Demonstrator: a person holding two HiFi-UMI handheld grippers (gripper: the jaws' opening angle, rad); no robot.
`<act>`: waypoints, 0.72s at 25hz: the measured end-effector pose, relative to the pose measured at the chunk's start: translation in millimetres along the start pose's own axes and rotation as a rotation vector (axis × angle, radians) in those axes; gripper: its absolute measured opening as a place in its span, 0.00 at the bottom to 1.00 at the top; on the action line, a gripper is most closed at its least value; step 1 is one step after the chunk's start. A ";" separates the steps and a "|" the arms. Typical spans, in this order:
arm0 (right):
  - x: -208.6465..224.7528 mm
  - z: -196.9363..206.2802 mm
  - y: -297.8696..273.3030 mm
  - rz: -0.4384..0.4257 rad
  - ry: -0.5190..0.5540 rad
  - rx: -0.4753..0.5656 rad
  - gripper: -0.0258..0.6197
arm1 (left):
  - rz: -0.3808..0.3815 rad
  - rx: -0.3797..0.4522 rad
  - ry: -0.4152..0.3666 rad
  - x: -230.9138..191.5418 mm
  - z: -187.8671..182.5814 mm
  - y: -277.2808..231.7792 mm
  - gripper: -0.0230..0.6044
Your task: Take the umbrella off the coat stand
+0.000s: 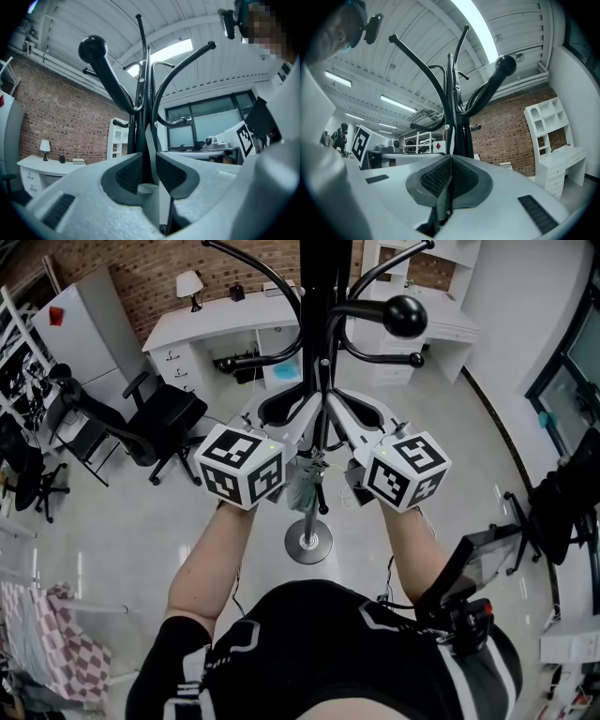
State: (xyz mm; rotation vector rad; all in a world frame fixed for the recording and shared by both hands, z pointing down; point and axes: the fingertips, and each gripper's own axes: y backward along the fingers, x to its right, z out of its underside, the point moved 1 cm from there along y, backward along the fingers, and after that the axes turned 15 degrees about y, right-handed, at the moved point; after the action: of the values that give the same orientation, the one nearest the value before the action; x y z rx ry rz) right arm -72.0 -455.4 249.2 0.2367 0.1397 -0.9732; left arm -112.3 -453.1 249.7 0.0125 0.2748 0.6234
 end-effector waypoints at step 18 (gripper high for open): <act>1.9 -4.8 8.2 -0.013 -0.017 0.016 0.06 | 0.028 -0.057 -0.014 6.1 0.6 -5.5 0.12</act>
State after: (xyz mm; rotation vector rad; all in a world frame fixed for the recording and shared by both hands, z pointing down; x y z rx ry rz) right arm -64.3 -451.2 245.2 0.2424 0.1176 -0.9892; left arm -104.2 -453.9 248.3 -0.0337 0.2434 0.6586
